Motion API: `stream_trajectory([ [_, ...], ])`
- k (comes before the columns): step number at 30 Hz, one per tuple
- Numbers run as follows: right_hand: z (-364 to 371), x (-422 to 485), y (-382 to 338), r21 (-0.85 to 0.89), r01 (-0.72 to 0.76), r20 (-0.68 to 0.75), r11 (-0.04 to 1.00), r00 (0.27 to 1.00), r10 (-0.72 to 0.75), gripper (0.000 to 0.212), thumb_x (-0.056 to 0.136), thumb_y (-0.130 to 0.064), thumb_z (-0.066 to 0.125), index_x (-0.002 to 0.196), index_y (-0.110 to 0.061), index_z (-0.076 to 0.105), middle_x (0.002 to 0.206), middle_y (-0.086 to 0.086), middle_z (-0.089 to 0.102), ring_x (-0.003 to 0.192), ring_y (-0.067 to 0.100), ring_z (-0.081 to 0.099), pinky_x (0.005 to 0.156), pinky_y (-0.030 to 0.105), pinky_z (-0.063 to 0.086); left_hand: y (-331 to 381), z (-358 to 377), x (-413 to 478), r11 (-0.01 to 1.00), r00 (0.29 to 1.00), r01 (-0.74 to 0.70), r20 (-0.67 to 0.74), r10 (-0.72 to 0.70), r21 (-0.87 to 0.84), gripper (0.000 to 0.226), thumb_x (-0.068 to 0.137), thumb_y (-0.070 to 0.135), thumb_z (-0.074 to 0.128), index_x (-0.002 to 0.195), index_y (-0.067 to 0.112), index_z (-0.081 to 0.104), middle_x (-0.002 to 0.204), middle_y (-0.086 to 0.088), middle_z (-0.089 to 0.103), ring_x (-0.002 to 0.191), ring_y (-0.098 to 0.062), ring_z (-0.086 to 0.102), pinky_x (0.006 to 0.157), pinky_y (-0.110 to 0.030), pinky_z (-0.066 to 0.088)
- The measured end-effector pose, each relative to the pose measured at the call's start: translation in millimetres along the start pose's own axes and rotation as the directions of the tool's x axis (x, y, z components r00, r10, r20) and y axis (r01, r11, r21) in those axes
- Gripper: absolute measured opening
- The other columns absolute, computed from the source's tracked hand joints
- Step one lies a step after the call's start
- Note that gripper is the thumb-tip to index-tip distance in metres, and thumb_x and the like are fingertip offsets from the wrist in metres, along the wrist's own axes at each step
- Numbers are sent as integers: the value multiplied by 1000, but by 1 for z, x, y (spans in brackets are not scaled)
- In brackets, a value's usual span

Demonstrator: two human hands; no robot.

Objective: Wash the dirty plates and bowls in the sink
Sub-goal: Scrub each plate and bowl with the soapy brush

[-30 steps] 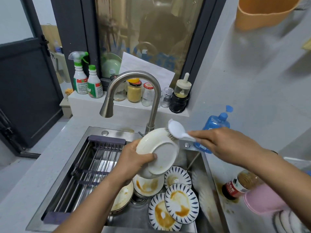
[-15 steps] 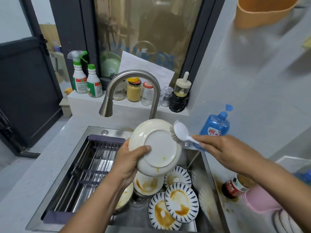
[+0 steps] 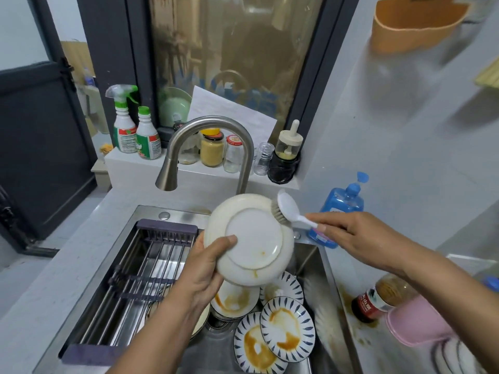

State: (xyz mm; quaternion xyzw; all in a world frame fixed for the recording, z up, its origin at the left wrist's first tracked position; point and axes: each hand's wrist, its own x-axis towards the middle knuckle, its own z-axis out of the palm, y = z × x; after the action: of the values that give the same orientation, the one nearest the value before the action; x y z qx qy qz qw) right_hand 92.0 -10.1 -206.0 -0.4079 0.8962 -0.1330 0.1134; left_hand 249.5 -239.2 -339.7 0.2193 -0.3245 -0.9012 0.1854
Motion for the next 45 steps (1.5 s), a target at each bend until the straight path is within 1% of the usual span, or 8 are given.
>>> stream_trajectory([
  [7,52,-31,-36,-311,50,65,949,997,-31,43,103,-62,24,143,-73,13,128,-17,61,108,12,62,86,33,53,-9,9,6,942,950,124,-236,-203,-312,67,75,3,78,137,5,54,121,-25,70,114,-43,65,91,-71,51],
  [15,86,-53,-64,-408,118,54,905,993,-105,54,111,-43,29,151,-58,-3,94,-5,38,79,21,60,70,36,52,-23,8,0,858,918,214,-203,-339,-467,20,98,7,60,117,13,57,90,-13,70,64,-22,66,44,-25,56],
  [18,73,-48,-42,-357,39,-18,933,999,-48,48,102,-63,14,146,-69,-2,100,-15,49,84,11,59,76,28,53,-24,-3,-6,754,941,255,-26,-339,-606,36,96,-1,60,129,14,58,106,-10,74,77,-9,75,67,-19,60],
  [21,53,-37,-16,-242,-54,-45,969,998,44,45,94,-70,21,138,-78,17,122,-21,63,101,6,60,83,26,54,-23,-10,0,846,957,213,-71,-282,-488,68,74,10,76,139,8,55,122,-21,71,114,-32,68,102,-44,54],
  [26,33,-14,2,-147,-72,-31,987,997,68,33,94,-70,28,123,-85,27,135,-17,61,118,9,58,94,36,54,-15,-7,-1,896,959,271,19,-282,-352,63,78,5,73,138,1,54,124,-26,69,117,-41,64,82,-65,56],
  [30,17,-9,-12,-220,-60,-56,974,997,48,37,100,-63,28,134,-75,34,122,-22,63,103,5,57,85,33,54,-14,-9,-6,942,966,245,142,-216,-232,96,62,8,95,146,2,48,138,-27,60,127,-41,60,92,-58,56],
  [38,39,-12,-62,-507,146,56,849,989,-137,44,108,-53,26,150,-60,15,115,-9,58,102,19,62,80,38,55,-22,-3,-9,980,975,171,161,-153,-103,53,97,29,55,145,8,50,137,-25,62,128,-38,60,96,-49,57],
  [45,38,-22,-50,-395,93,146,914,989,-38,42,103,-63,28,145,-65,28,124,-17,66,107,11,63,82,34,55,-12,-5,-7,983,992,102,92,-89,-153,74,86,33,77,147,7,47,138,-24,61,128,-39,60,91,-50,58],
])
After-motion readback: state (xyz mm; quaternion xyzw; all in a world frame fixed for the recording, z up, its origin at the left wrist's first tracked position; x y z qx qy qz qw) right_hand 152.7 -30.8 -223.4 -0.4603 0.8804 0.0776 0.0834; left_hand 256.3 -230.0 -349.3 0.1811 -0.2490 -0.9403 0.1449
